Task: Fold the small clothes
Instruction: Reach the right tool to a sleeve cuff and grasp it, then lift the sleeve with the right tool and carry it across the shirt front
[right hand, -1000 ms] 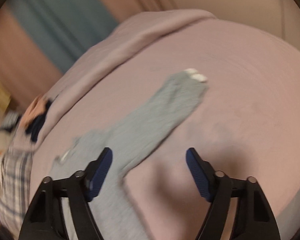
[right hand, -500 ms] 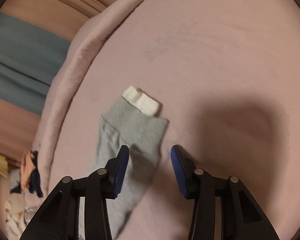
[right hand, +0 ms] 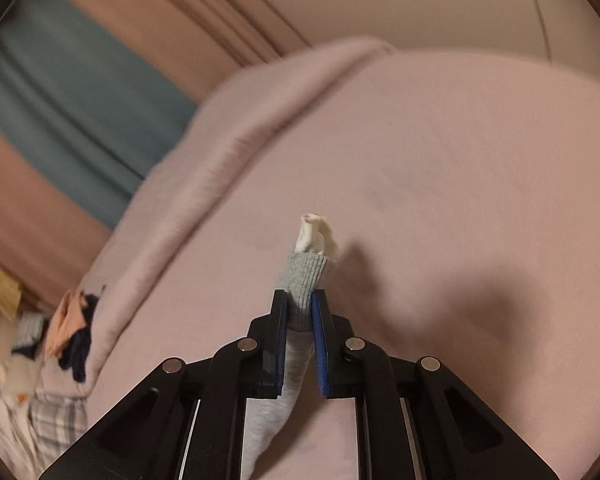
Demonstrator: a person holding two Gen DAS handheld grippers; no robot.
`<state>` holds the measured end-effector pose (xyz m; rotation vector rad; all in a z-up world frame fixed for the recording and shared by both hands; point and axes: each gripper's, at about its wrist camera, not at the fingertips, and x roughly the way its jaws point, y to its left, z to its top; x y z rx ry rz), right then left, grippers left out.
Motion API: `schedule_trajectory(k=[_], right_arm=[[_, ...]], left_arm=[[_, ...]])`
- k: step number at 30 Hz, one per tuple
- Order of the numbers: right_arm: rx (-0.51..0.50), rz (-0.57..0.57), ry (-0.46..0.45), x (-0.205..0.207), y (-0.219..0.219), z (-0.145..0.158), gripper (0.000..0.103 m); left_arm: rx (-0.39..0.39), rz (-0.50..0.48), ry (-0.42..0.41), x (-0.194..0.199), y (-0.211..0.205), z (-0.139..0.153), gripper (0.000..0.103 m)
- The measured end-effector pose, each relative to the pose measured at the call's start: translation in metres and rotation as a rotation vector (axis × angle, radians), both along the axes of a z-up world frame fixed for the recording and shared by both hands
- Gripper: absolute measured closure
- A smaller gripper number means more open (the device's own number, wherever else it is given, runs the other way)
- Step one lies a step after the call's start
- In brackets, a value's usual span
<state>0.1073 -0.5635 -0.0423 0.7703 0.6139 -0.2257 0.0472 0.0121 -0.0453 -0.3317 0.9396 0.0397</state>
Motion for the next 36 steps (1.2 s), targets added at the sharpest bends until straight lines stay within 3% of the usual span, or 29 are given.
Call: schedule_trajectory(k=[7, 13, 24, 30, 32, 36], right_arm=[[-0.16, 0.15, -0.137, 0.011, 0.059, 0.081, 0.091], [-0.27, 0.325, -0.176, 0.033, 0.131, 0.111, 0.093], [-0.402, 0.478, -0.114, 0.042, 0.208, 0.106, 0.094], [-0.421, 0.546, -0.1, 0.037, 0.237, 0.103, 0.094], [-0.426, 0.576, -0.096, 0.037, 0.248, 0.099, 0.1], [-0.461, 0.633, -0.081, 0.038, 0.274, 0.092, 0.101]], left_arm=[[-0.018, 0.008, -0.024, -0.002, 0.009, 0.005, 0.002], [-0.037, 0.031, -0.031, -0.005, 0.021, 0.005, 0.002], [-0.051, 0.056, -0.046, -0.011, 0.036, 0.006, 0.002], [-0.063, 0.046, -0.047, -0.009, 0.036, 0.005, 0.002], [-0.064, 0.043, -0.048, -0.009, 0.036, 0.005, 0.002], [-0.068, 0.041, -0.047, -0.009, 0.036, 0.003, 0.002]])
